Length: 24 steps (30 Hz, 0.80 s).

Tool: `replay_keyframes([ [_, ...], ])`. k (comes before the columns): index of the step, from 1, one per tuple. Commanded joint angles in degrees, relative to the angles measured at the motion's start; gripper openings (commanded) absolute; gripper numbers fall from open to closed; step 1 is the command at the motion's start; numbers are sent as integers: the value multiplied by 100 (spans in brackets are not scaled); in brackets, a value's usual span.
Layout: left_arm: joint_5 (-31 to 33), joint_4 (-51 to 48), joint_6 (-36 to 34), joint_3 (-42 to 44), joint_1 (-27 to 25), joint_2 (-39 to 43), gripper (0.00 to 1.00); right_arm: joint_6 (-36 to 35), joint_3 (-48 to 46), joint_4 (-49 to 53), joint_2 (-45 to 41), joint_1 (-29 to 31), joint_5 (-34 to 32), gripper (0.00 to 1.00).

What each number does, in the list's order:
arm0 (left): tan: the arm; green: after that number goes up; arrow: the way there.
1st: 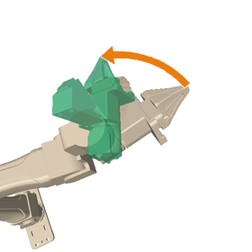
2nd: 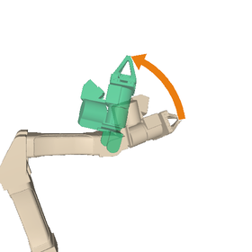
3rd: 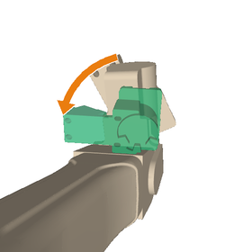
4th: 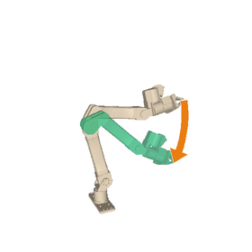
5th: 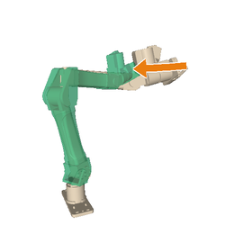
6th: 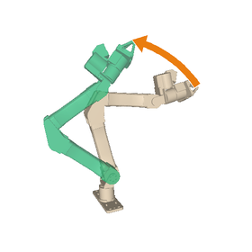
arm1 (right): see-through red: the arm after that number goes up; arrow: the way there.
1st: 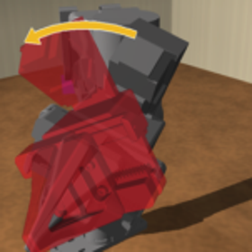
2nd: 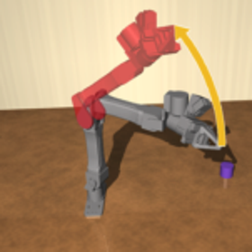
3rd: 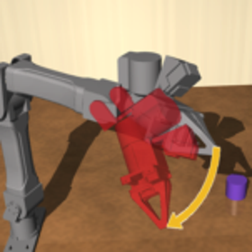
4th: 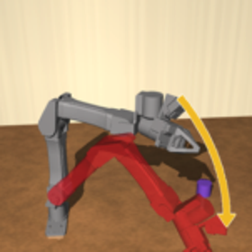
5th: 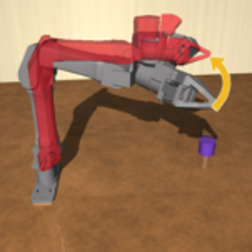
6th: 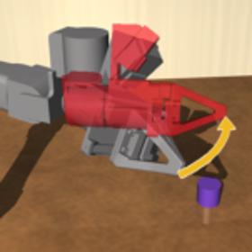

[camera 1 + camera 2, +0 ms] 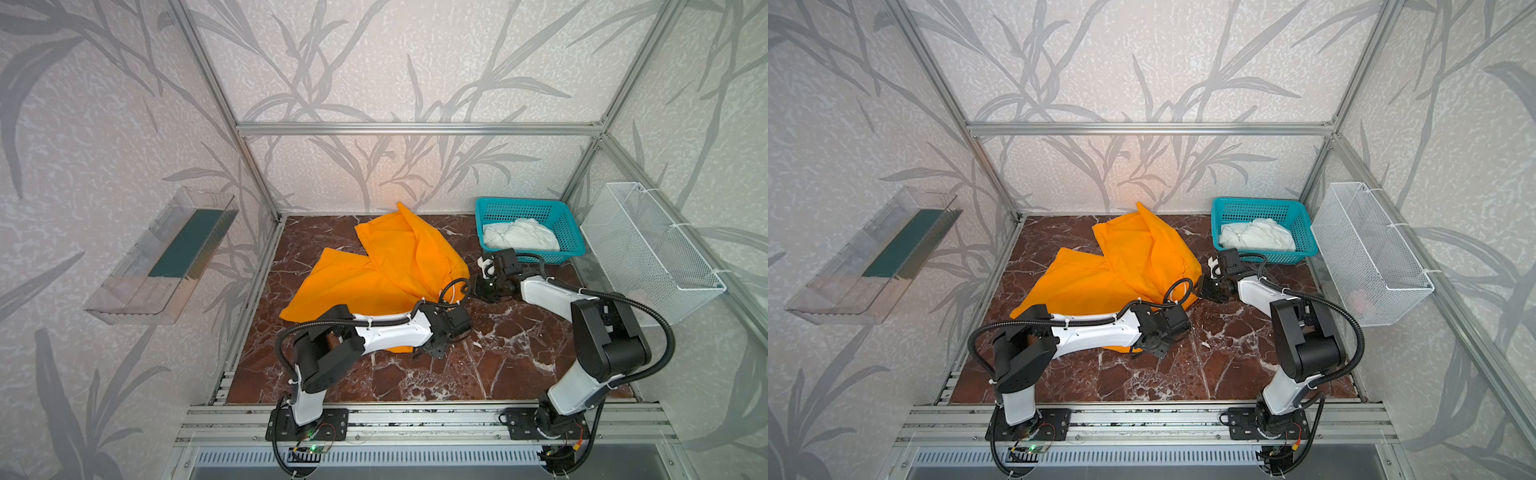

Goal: Fold and stack the mixed laundry pile

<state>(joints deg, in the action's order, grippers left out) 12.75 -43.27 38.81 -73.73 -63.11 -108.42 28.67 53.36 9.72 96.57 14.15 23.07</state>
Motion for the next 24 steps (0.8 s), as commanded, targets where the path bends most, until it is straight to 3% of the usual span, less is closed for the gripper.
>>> replay_keyframes([
  [1, 492, -590, 55, -124, 2, 67, 32, 154, -83, -249, 89, 66, 134, 47],
  [7, 491, -731, -228, -161, 9, 153, 19, 369, 15, -406, 420, 247, 155, 47],
  [10, 481, -802, -210, -187, 9, 143, 19, 451, 10, -409, 392, 315, 53, 52],
  [13, 215, -736, -194, -228, 9, 220, 30, 483, -62, -432, 278, 325, 6, 53],
  [18, -325, -217, -56, -123, 9, 541, 61, 516, -199, -566, 189, 325, -24, 52],
  [24, -318, 184, 218, 35, 9, 447, 65, 566, -177, -745, 380, 325, 66, 49],
])
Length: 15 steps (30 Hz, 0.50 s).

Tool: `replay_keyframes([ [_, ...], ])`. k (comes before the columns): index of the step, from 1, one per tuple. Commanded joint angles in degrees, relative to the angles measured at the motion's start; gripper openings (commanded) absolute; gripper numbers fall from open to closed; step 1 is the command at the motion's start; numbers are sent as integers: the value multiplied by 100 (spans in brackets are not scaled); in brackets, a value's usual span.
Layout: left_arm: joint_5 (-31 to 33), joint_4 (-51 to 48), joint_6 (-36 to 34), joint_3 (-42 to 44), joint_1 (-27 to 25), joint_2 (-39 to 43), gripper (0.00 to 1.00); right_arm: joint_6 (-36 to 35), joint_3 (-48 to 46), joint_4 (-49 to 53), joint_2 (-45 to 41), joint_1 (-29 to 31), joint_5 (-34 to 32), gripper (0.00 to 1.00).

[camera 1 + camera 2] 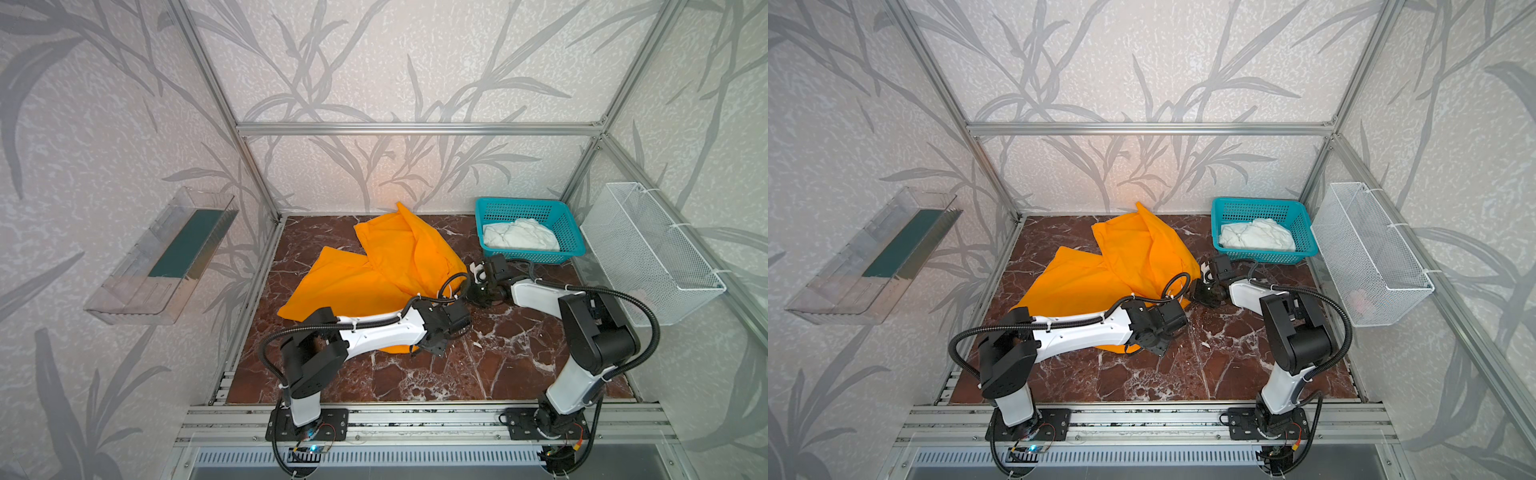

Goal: Fold and stack the mixed laundry pile

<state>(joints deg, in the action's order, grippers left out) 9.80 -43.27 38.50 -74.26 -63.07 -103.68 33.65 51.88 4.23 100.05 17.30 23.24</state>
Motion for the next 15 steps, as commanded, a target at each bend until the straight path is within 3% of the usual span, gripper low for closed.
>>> replay_keyframes([
  [1, -2, 206, 290, 100, 0, -88, 65, 67, -24, -211, 55, 9, 44, 49],
  [5, 271, 35, 545, 60, 5, -415, 59, 98, 14, -345, 147, 6, 16, 48],
  [9, 708, -445, 628, -74, 4, -607, 43, 80, 131, -520, 330, 10, -35, 47],
  [15, 842, -755, 247, -39, 2, -571, 21, -48, 556, -443, 611, 10, -197, 15],
])
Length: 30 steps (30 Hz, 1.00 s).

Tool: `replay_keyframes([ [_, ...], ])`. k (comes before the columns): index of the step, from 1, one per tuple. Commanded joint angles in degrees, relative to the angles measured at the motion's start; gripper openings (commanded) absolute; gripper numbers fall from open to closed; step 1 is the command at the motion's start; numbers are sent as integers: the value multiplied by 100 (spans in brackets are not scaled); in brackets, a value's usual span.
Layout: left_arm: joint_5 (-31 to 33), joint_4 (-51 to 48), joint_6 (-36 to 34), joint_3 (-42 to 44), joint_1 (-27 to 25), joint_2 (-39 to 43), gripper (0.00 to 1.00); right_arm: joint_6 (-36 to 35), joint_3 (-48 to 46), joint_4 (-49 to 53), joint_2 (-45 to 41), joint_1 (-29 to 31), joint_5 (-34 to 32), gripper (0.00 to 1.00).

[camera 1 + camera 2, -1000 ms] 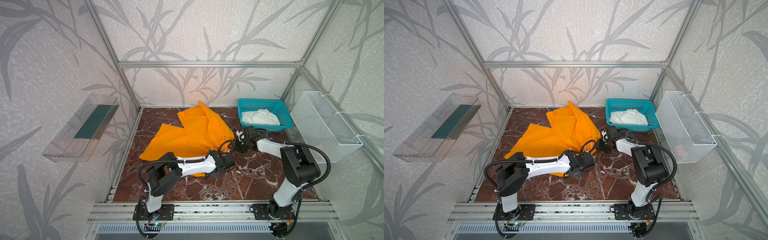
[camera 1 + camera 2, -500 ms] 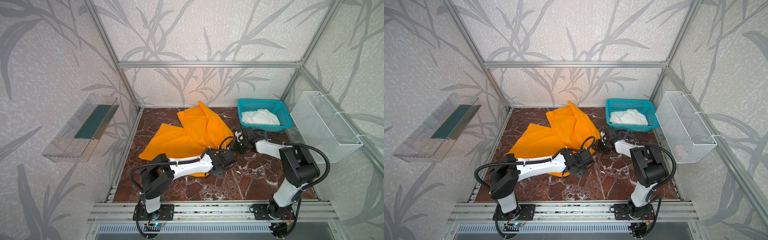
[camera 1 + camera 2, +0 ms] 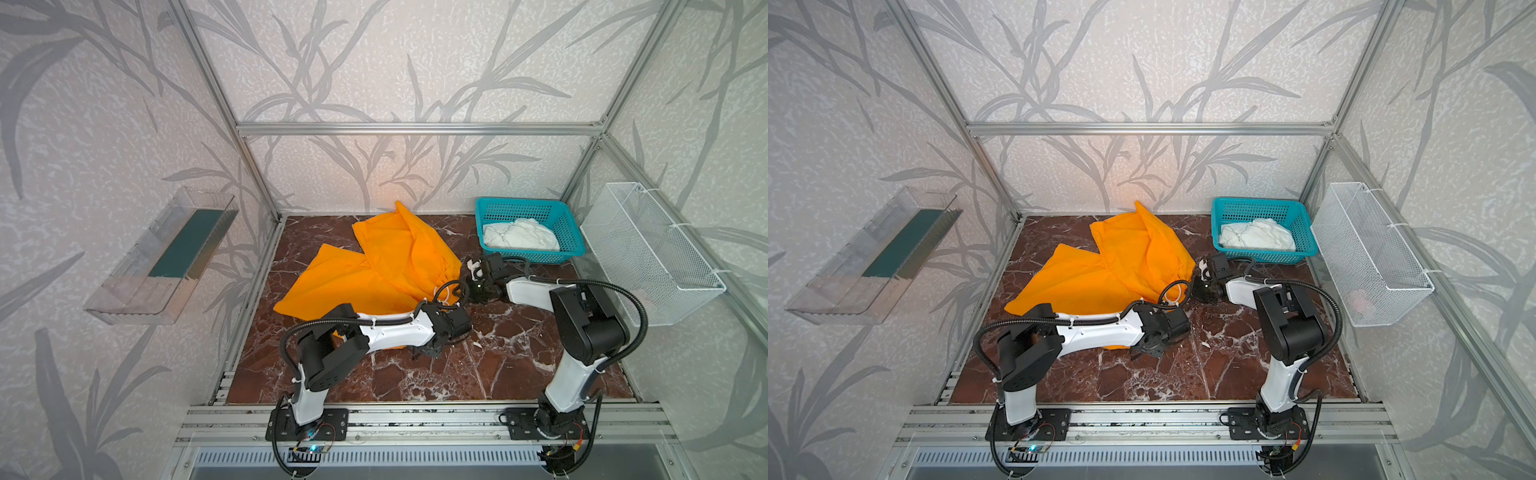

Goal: Fold and stack the mixed laundry pile

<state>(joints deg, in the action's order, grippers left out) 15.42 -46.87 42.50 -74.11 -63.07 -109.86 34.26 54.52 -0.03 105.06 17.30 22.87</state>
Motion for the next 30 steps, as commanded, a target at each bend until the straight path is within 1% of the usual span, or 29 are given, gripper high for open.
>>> replay_keyframes([
  [1, 195, -378, -305, -27, 5, 103, 21, -141, 356, 36, 115, 4, -184, 13],
  [6, -471, -454, -1174, 78, 5, 509, 19, -509, 789, 602, 33, 10, -506, 3],
  [10, -1026, -661, -1688, 114, -1, 747, 19, -916, 1145, 1126, -79, 15, -727, 1],
  [13, -1363, -700, -1867, 170, 4, 824, 15, -1199, 1441, 1610, -56, 15, -732, 2],
  [14, -1384, -687, -1871, 177, 4, 846, 14, -1267, 1487, 1692, -55, 27, -718, 3],
  [16, -1385, -596, -1805, 195, 4, 900, 15, -1359, 1492, 1835, -55, 44, -667, 10],
  [17, -1384, -543, -1754, 187, 1, 934, 18, -1376, 1460, 1846, -70, 45, -621, 14],
  [18, -1377, -484, -1689, 148, 0, 952, 24, -1391, 1395, 1862, -100, 54, -548, 19],
  [20, -1150, -472, -1458, 26, 7, 955, 34, -1471, 1229, 1910, -248, 84, -402, 29],
  [21, -964, -554, -1286, -73, 30, 929, 37, -1536, 1078, 1919, -408, 118, -376, 34],
  [22, -858, -622, -1141, -140, 99, 915, 37, -1602, 902, 1918, -615, 151, -376, 37],
  [24, -849, -625, -921, -175, 295, 962, 37, -1752, 504, 1811, -1083, 209, -254, 40],
  [26, -1023, -385, -817, -22, 535, 1104, 36, -1904, 118, 1718, -1495, 275, -153, 39],
  [28, -1262, -58, -791, 185, 847, 1322, 35, -2024, -180, 1706, -1813, 395, -100, 34],
  [30, -1405, 131, -813, 322, 1156, 1490, 34, -2097, -353, 1691, -1958, 558, -28, 28],
])
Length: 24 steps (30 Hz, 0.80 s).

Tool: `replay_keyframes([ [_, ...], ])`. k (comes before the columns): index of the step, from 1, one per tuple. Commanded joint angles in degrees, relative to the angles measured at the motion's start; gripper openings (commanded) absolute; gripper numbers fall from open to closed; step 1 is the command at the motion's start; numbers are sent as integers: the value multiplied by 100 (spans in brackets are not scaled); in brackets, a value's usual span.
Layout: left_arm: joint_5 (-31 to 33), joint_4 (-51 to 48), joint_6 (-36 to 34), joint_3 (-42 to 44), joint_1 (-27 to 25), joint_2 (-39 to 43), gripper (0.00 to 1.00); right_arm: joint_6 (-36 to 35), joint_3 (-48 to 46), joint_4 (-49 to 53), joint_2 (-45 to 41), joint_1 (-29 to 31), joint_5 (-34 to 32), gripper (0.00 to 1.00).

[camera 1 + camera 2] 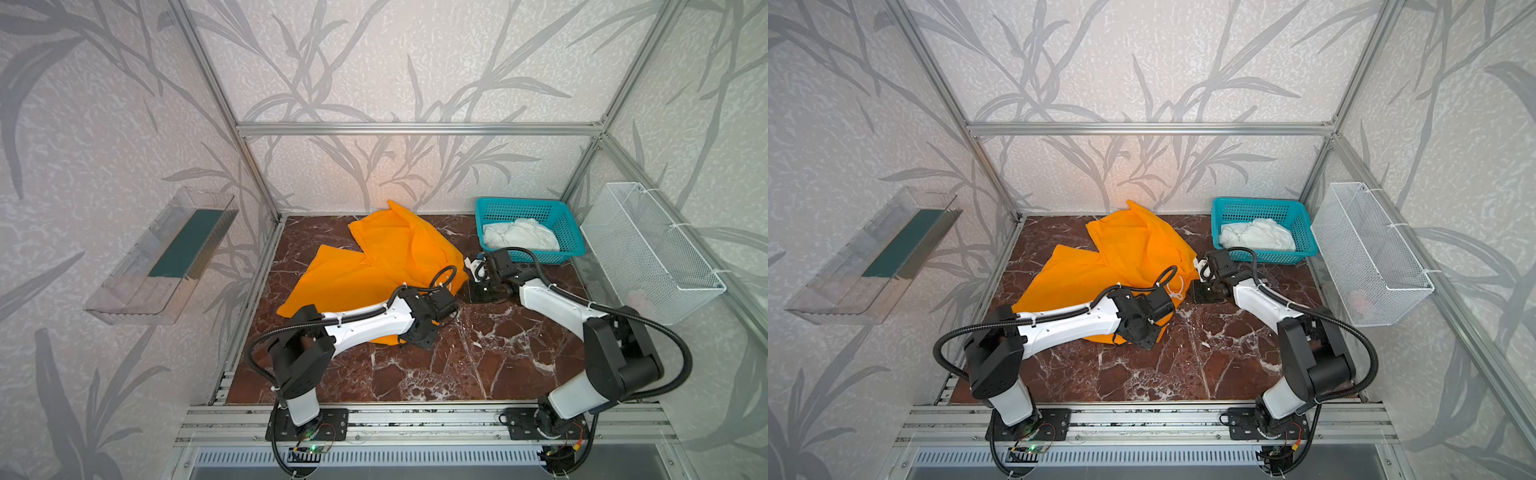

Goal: Fold and stack the mixed laundry pile

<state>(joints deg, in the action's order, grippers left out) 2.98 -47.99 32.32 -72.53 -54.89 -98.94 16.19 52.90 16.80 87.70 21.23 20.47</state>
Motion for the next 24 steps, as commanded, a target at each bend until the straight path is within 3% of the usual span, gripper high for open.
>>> replay_keyframes([
  [1, -165, 270, 178, 207, 481, 461, 34, -296, -260, -42, -243, 252, 250, 26],
  [9, 402, 99, 299, 794, 2058, 1154, 37, -160, -285, -579, 397, 933, 222, 13],
  [12, 720, 62, 465, 1213, 2569, 1549, 39, -135, -159, -639, 650, 1090, 45, 13],
  [18, 752, 227, 669, 1997, 3609, 2354, 42, -322, 272, -246, 977, 1423, -96, 12],
  [24, 866, 408, 507, 2282, 4204, 2946, 45, -585, 457, 135, 1294, 1812, 62, 16],
])
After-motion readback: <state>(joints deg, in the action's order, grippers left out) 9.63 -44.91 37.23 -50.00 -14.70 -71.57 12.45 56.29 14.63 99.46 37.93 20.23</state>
